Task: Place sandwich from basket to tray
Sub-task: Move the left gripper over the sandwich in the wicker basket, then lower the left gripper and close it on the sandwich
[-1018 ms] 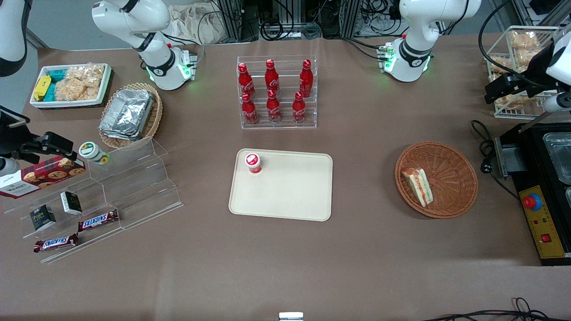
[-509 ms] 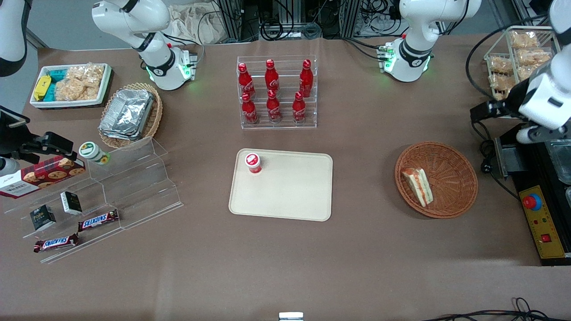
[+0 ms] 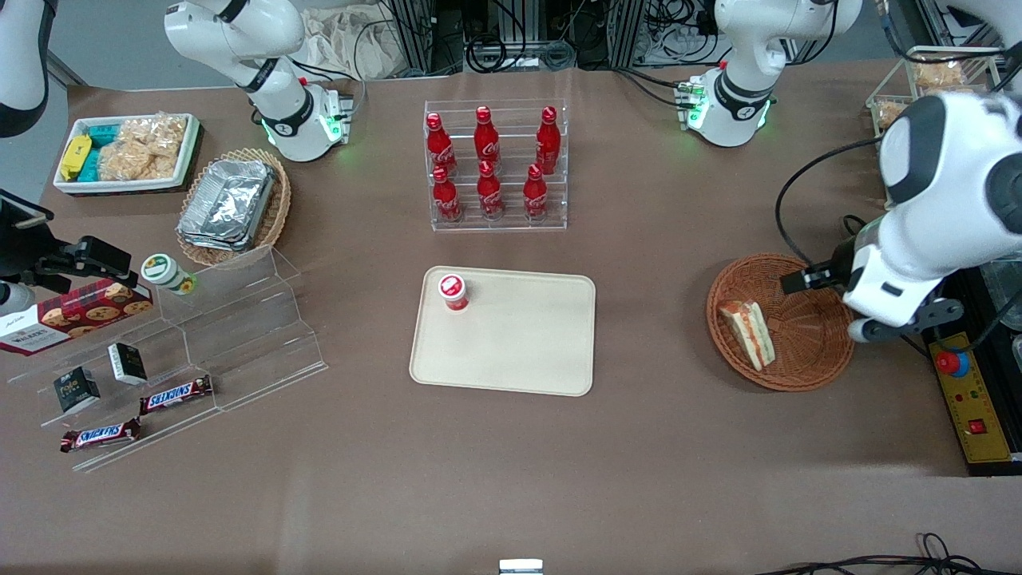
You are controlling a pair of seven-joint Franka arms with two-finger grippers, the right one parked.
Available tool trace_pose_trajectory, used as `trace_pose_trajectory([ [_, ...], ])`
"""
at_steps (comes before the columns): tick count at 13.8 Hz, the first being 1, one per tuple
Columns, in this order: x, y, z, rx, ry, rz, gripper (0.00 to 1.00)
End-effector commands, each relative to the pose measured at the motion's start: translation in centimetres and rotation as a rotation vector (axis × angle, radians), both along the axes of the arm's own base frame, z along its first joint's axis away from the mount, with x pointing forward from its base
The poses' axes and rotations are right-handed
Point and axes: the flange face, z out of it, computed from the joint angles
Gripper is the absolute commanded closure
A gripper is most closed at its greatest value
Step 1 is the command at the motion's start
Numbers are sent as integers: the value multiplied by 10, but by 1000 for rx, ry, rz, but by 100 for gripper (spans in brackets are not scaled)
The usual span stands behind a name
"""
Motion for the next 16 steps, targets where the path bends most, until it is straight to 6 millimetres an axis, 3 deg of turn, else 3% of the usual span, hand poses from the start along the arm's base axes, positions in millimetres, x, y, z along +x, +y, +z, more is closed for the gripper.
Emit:
trace_pose_trajectory([
  [1,3,0,-40,-1,-34,76,0],
  [5,-12,-1,-111,-3,-89,80,0],
  [8,-23,-10,-153,-5,-107,63,0],
  [12,-32,-17,-192,-8,-126,66,0],
  [16,-36,-17,-211,-5,-129,58,1],
])
